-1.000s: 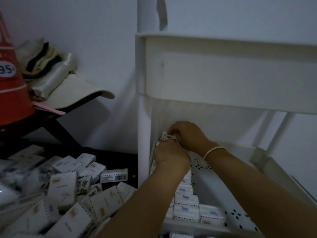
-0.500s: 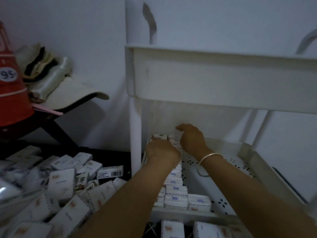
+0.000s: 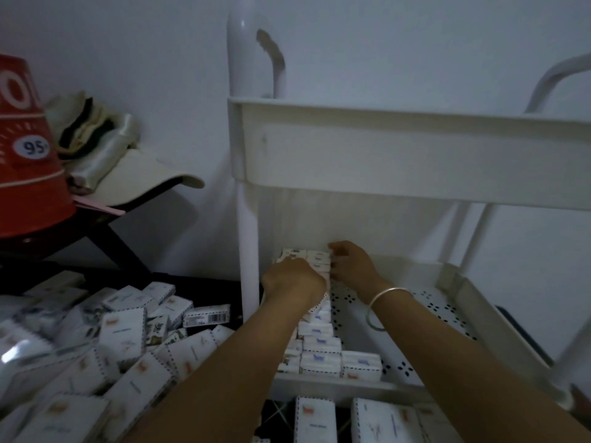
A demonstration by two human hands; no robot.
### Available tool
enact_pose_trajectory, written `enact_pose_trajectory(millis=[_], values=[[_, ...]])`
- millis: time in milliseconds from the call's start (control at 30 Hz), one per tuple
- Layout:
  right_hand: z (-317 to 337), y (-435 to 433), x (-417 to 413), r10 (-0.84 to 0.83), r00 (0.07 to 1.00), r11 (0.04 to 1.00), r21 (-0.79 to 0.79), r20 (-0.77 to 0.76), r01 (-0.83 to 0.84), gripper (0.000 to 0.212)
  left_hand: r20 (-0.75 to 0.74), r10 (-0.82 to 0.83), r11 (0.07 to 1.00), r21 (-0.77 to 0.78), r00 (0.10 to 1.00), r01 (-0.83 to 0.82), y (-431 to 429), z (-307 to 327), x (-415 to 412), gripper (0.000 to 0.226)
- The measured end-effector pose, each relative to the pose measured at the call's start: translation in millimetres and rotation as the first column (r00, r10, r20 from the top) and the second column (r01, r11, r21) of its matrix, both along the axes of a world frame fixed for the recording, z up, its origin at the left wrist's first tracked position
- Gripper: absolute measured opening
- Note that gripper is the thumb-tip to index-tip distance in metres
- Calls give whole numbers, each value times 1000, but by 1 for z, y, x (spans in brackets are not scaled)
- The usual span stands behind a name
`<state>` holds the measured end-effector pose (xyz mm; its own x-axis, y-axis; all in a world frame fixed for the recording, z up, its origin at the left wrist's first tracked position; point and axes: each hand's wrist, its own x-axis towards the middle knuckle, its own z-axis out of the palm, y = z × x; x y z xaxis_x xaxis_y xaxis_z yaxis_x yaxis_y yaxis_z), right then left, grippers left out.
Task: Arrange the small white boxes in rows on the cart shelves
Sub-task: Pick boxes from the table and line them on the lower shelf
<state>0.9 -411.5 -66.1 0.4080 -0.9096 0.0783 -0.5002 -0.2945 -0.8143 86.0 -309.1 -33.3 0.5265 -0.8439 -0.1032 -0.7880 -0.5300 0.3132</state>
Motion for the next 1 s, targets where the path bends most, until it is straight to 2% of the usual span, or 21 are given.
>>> enact_pose_trajectory(millis=[33,67,200,300,367,433,467,500,567,667,767,867,933,1000], values=[[0,0,1,-60,997,998,32,40,59,34,-41,24,1000,7,999,-24,0,0,1,31],[0,0,3,-95,995,994,49,16,94,31,-89,50,999,1,995,-50,0,0,1,31],[2,11,12,-54,989,995,81,-138,65,35,-316,182,967,-116,931,-228,-1,3,4,29],[6,17,7,-32,998,987,156,-49,39,35,-464,228,878,-283,856,-387,-1,9,5,36],[11,27,-2,-46,999,971,234,-15,48,23,-506,245,847,-304,827,-437,1,15,3,44],[19,38,-10,-19,989,960,275,-148,60,11,-545,252,844,-281,800,-457,2,25,0,52],[22,46,-14,14,974,947,315,-227,60,12,-548,249,853,-266,799,-448,2,30,-1,54],[25,54,-17,51,962,923,380,-267,56,16,-534,244,870,-247,809,-426,2,35,-2,55],[29,69,-23,124,963,864,503,-239,13,19,-472,218,921,-190,854,-340,5,42,-5,59],[28,85,-37,131,982,854,518,-136,-42,25,-444,11,983,-162,896,-92,18,42,-11,66],[25,90,-61,105,987,887,461,-123,-37,26,-486,-241,941,-330,840,79,36,36,-17,76],[21,87,-86,-8,995,925,378,-99,45,43,-440,-390,879,-441,809,184,50,33,-25,88],[21,88,-99,-37,997,937,345,-67,58,46,-392,-470,846,-456,791,277,56,27,-31,84],[20,92,-111,-35,997,953,298,-74,56,47,-322,-533,810,-461,782,362,59,21,-37,68]])
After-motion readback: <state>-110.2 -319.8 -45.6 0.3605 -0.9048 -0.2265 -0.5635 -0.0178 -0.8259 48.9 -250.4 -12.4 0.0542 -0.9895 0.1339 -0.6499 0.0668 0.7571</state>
